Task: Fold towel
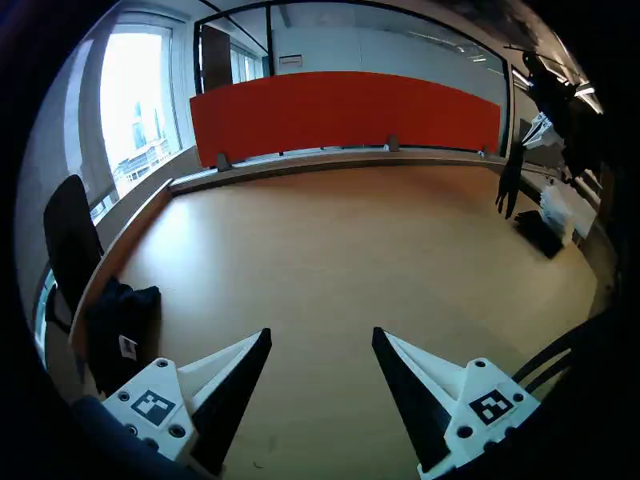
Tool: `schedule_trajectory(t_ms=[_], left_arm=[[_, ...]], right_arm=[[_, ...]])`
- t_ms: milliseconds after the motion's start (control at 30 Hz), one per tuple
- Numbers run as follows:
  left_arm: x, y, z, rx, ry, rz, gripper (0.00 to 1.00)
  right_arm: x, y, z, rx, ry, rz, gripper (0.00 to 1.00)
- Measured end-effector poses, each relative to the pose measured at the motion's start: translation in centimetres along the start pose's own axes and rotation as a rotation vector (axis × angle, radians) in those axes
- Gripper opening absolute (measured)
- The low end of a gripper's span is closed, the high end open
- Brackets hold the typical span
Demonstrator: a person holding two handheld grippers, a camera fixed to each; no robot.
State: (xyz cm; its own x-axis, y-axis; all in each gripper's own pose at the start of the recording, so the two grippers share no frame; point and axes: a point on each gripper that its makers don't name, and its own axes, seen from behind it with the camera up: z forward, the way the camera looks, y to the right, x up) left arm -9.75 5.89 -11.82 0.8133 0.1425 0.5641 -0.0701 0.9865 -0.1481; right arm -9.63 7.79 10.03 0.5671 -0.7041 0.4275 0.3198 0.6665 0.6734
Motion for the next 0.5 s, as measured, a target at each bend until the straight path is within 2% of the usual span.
schedule_trajectory(t_ms=[500], left_arm=[[0.5, 1.1, 0.4, -0.007, -0.007, 0.018, 0.93]], right_arm=[[-3.1, 3.0, -0.3, -0.027, -0.037, 0.044, 0.02]])
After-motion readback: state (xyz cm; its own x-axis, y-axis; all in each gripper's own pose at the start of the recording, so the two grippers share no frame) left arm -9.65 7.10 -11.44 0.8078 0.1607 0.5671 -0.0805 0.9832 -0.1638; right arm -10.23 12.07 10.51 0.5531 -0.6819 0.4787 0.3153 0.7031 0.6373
